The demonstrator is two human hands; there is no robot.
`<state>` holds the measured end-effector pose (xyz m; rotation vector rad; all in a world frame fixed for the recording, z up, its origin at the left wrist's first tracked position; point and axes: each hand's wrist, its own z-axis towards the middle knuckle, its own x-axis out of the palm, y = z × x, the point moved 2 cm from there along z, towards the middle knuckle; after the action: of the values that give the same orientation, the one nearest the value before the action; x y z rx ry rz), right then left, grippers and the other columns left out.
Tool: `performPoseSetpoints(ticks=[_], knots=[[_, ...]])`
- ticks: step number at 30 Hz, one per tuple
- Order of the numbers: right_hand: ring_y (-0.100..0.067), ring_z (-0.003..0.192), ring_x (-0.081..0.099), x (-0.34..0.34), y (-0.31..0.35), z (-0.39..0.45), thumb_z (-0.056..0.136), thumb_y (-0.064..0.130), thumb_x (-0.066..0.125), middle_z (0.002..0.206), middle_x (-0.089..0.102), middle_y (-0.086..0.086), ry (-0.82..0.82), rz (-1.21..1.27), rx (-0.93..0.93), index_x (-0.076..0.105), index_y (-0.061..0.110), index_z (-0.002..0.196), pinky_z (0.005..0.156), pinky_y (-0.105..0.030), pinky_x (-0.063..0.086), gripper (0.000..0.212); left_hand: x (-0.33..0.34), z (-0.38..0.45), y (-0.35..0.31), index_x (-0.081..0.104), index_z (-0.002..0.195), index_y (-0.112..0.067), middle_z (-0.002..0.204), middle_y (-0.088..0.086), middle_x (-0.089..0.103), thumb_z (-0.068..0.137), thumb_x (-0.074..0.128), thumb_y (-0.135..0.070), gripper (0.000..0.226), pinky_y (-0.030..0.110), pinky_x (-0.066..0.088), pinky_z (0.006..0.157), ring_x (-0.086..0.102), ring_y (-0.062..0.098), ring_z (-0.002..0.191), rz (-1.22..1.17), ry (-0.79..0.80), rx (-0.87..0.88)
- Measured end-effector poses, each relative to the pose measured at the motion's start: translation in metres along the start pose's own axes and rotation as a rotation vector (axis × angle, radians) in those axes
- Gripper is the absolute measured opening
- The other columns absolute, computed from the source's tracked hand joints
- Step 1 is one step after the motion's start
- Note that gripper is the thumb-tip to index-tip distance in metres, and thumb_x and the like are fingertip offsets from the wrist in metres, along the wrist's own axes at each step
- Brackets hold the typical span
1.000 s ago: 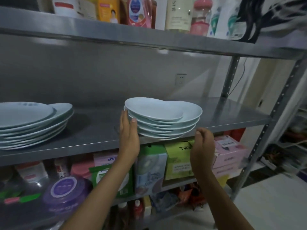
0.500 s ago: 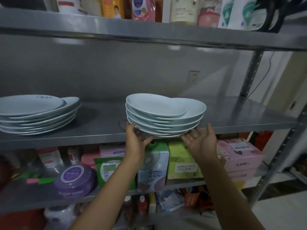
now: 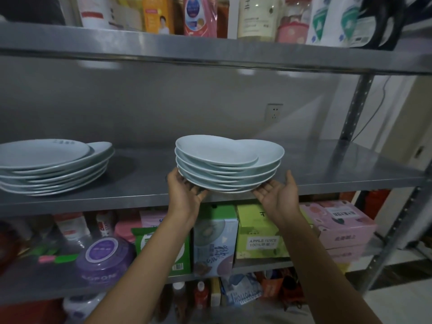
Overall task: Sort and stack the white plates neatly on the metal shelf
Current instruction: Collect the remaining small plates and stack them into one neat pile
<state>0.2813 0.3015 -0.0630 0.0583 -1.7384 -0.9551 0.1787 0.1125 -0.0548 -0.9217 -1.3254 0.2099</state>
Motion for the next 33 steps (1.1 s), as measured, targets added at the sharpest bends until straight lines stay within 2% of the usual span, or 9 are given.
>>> performPoseSetpoints(ticks=[3, 6, 11, 16, 19, 23, 26, 29, 33], knots=[[-0.032, 0.120, 0.054, 0.005, 0.002, 0.006, 0.093, 0.062, 0.032, 0.135, 0.052, -0.021, -0.059, -0.131, -0.004, 0.041, -0.001, 0.138, 0.096, -0.040, 0.046, 0.078, 0.001, 0.006, -0.002, 0.056, 0.121, -0.015, 0.115, 0.011, 0.067, 0.094, 0.036, -0.046, 0.046, 0.045, 0.055, 0.083, 0.065, 0.027, 0.105, -0.002, -0.017, -0.005], [-0.032, 0.117, 0.056, 0.011, 0.010, 0.012, 0.091, 0.068, 0.024, 0.130, 0.058, -0.018, -0.160, -0.400, 0.027, 0.047, 0.003, 0.135, 0.084, -0.043, 0.044, 0.082, 0.002, 0.012, -0.003, 0.054, 0.126, -0.010, 0.120, 0.014, 0.064, 0.093, 0.038, -0.046, 0.052, 0.044, 0.053, 0.090, 0.063, 0.028, 0.108, -0.015, -0.034, 0.004], [-0.037, 0.122, 0.051, 0.013, 0.023, 0.023, 0.089, 0.071, 0.014, 0.132, 0.056, -0.019, -0.174, -0.545, 0.129, 0.045, 0.002, 0.136, 0.097, -0.050, 0.034, 0.089, 0.001, 0.021, -0.006, 0.055, 0.127, -0.010, 0.121, 0.014, 0.063, 0.091, 0.039, -0.049, 0.055, 0.037, 0.054, 0.081, 0.063, 0.025, 0.108, -0.018, -0.056, 0.004], [-0.035, 0.108, 0.059, 0.012, 0.027, 0.028, 0.087, 0.073, 0.009, 0.122, 0.063, -0.017, -0.192, -0.703, 0.157, 0.052, 0.004, 0.132, 0.064, -0.033, 0.038, 0.093, 0.004, 0.030, -0.006, 0.056, 0.125, -0.010, 0.117, 0.012, 0.066, 0.091, 0.039, -0.049, 0.055, 0.036, 0.055, 0.080, 0.064, 0.025, 0.106, -0.025, -0.060, 0.002], [-0.034, 0.104, 0.059, 0.012, 0.028, 0.032, 0.088, 0.073, 0.009, 0.123, 0.063, -0.015, -0.189, -0.739, 0.156, 0.051, 0.006, 0.133, 0.059, -0.031, 0.035, 0.091, 0.005, 0.033, -0.005, 0.055, 0.125, -0.010, 0.119, 0.012, 0.065, 0.092, 0.038, -0.049, 0.054, 0.037, 0.054, 0.083, 0.063, 0.026, 0.108, -0.013, -0.071, 0.003], [-0.033, 0.103, 0.058, 0.012, 0.026, 0.033, 0.089, 0.070, 0.015, 0.131, 0.057, -0.016, -0.175, -0.700, 0.129, 0.046, 0.006, 0.137, 0.069, -0.035, 0.043, 0.086, 0.003, 0.034, -0.006, 0.053, 0.127, -0.009, 0.121, 0.013, 0.063, 0.093, 0.035, -0.050, 0.057, 0.036, 0.048, 0.090, 0.059, 0.025, 0.112, 0.020, -0.092, 0.003], [-0.036, 0.118, 0.053, 0.009, 0.026, 0.034, 0.093, 0.064, 0.022, 0.139, 0.049, -0.017, -0.187, -0.627, 0.045, 0.039, 0.004, 0.141, 0.071, -0.040, 0.048, 0.078, -0.001, 0.035, -0.006, 0.042, 0.136, -0.008, 0.122, 0.010, 0.058, 0.094, 0.033, -0.050, 0.060, 0.035, 0.039, 0.095, 0.053, 0.021, 0.114, 0.051, -0.125, 0.017], [-0.031, 0.125, 0.049, 0.007, 0.029, 0.038, 0.095, 0.060, 0.024, 0.141, 0.047, -0.015, -0.189, -0.568, -0.076, 0.037, 0.006, 0.142, 0.084, -0.040, 0.047, 0.073, -0.002, 0.036, -0.005, 0.037, 0.140, -0.008, 0.132, 0.013, 0.053, 0.094, 0.033, -0.051, 0.062, 0.039, 0.038, 0.100, 0.050, 0.025, 0.121, 0.036, -0.107, -0.010], [-0.029, 0.124, 0.050, 0.007, 0.024, 0.040, 0.094, 0.061, 0.028, 0.139, 0.050, -0.015, -0.117, -0.422, -0.059, 0.038, 0.006, 0.141, 0.101, -0.043, 0.042, 0.073, -0.003, 0.038, -0.003, 0.048, 0.132, -0.011, 0.126, 0.015, 0.059, 0.094, 0.033, -0.051, 0.058, 0.042, 0.050, 0.085, 0.058, 0.029, 0.113, -0.012, -0.047, -0.045]])
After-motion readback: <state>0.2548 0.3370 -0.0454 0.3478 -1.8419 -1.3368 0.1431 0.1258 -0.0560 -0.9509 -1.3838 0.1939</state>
